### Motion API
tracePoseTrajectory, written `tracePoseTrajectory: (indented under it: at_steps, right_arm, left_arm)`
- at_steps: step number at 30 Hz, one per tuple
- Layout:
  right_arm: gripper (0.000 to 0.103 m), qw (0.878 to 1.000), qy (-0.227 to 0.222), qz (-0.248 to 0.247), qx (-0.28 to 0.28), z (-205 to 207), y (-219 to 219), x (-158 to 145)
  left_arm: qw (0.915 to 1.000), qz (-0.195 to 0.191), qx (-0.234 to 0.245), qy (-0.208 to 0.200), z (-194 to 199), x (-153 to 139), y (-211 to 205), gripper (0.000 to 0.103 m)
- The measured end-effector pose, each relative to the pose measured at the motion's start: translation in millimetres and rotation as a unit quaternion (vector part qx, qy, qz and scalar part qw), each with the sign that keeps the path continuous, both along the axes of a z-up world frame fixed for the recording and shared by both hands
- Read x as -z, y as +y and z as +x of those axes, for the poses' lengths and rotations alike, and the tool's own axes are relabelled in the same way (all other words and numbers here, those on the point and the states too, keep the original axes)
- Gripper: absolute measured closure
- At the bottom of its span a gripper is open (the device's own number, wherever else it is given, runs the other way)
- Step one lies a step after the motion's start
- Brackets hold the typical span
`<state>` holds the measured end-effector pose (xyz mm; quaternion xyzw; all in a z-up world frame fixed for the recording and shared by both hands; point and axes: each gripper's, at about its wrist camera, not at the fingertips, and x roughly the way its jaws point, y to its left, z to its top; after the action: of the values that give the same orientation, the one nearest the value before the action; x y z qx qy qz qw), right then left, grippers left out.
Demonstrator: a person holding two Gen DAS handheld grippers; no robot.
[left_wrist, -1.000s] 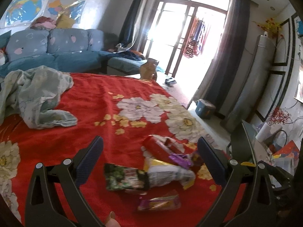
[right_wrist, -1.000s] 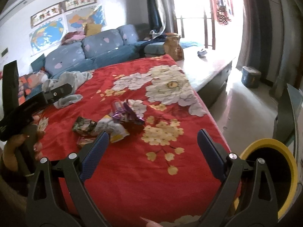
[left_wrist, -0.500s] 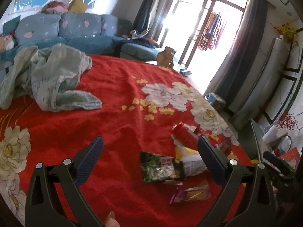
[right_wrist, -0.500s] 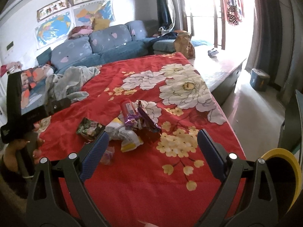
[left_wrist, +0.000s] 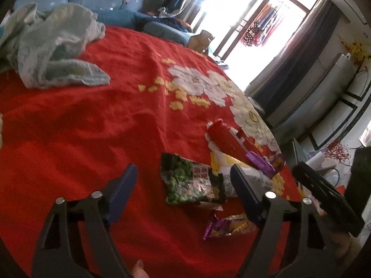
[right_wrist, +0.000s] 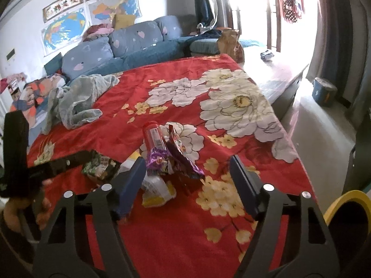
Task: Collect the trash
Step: 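Grasp a snack wrapper with the left tool while the right tool grasps the purple wrapper, then carry the snack wrapper and purple wrapper over the trash bin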
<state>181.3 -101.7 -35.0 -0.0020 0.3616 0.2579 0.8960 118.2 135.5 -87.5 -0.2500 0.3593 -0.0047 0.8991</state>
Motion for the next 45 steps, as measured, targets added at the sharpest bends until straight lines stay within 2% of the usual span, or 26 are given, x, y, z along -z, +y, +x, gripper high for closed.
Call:
tracePoseTrajectory:
  at_steps: [2,3,5,6,9,12,17,22,31,45]
  right_arm:
    - [0.048,1.000,0.006,0.000,-0.006,6.6,6.2,3.0]
    - [0.056,1.000,0.008,-0.002,-0.008,9.6,8.9,4.3]
    - [0.070,1.000,0.015,-0.003,-0.014,13.0,13.1,7.1]
    - [0.085,1.000,0.019,-0.004,-0.016,15.0,14.6,8.9]
    - [0.095,1.000,0.023,-0.001,-0.021,15.2,14.8,11.0]
    - [0.096,1.000,0.019,0.004,-0.023,12.7,11.1,9.3]
    - [0.096,0.999,0.018,0.017,-0.021,8.7,2.2,5.0]
    - [0.096,0.999,0.013,0.029,-0.020,2.8,-4.6,-2.5]
    - [0.096,0.999,0.009,0.039,-0.011,-7.7,-20.6,-9.9]
    - [0.096,0.999,0.002,0.042,0.000,-26.6,-47.3,-21.5]
  left_arm:
    - [1.0000,0.002,0.004,0.009,1.7,3.2,-2.9,0.030]
    - [0.9999,0.002,0.003,0.011,2.4,5.0,-2.9,0.030]
    - [0.9999,-0.004,0.004,0.016,3.6,8.1,-3.1,0.032]
    - [0.9998,-0.004,0.003,0.017,4.1,9.4,-3.0,0.033]
    - [0.9998,-0.003,0.003,0.022,5.6,13.0,-4.4,0.037]
    - [0.9998,-0.002,0.003,0.020,6.6,14.2,-5.7,0.048]
    - [0.9997,0.000,0.003,0.023,8.6,16.6,-5.4,0.078]
    - [0.9999,-0.003,0.004,0.011,6.1,12.5,-2.6,0.092]
    - [0.9993,0.017,0.011,-0.030,-2.2,-16.3,-5.7,0.098]
    - [0.9922,0.045,0.059,-0.100,-18.1,-64.2,-51.0,0.098]
